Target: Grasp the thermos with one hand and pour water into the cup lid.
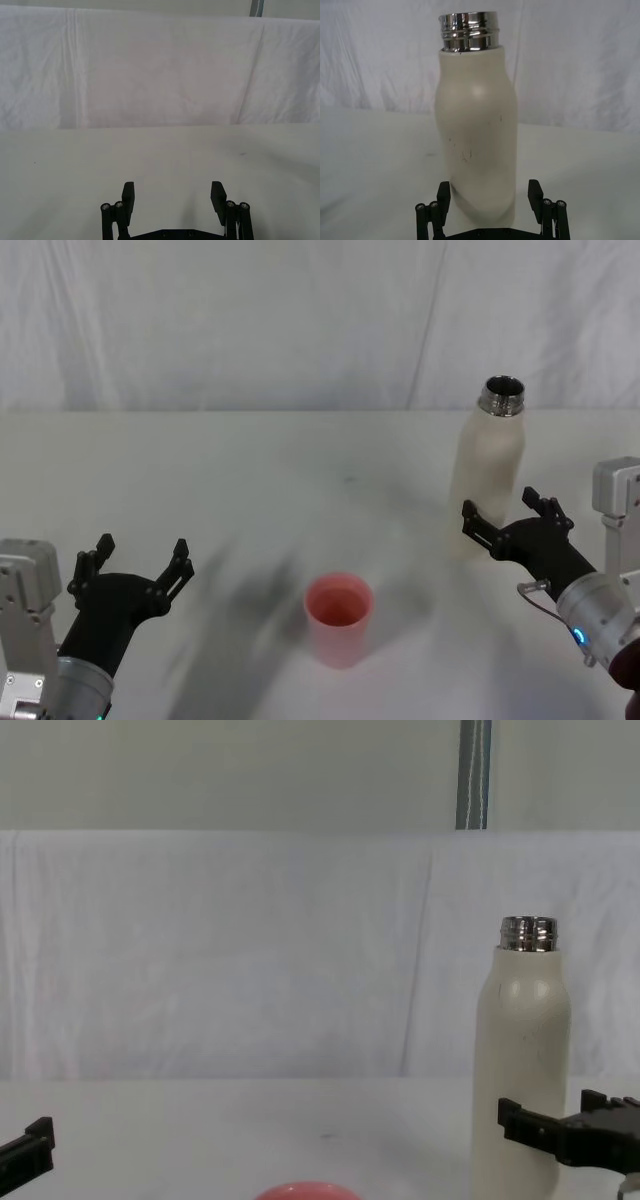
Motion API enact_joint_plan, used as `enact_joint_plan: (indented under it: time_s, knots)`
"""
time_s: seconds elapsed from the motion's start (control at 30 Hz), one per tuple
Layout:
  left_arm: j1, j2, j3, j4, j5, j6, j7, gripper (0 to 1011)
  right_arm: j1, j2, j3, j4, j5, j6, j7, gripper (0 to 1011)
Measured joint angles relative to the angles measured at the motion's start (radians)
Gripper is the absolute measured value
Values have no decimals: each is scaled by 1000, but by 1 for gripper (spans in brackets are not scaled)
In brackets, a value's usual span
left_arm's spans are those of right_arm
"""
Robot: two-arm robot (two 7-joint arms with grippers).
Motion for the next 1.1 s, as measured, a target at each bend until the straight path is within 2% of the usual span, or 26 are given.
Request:
enact_joint_plan:
  time_s: [0.5,1.1]
  knots:
    - [0,0,0,0,0,0,0,1001,43,-12,-10,46,21,-4,8,1001]
    - [0,0,0,0,0,0,0,1001,69,-15,-23,80,31,-15,14,1001]
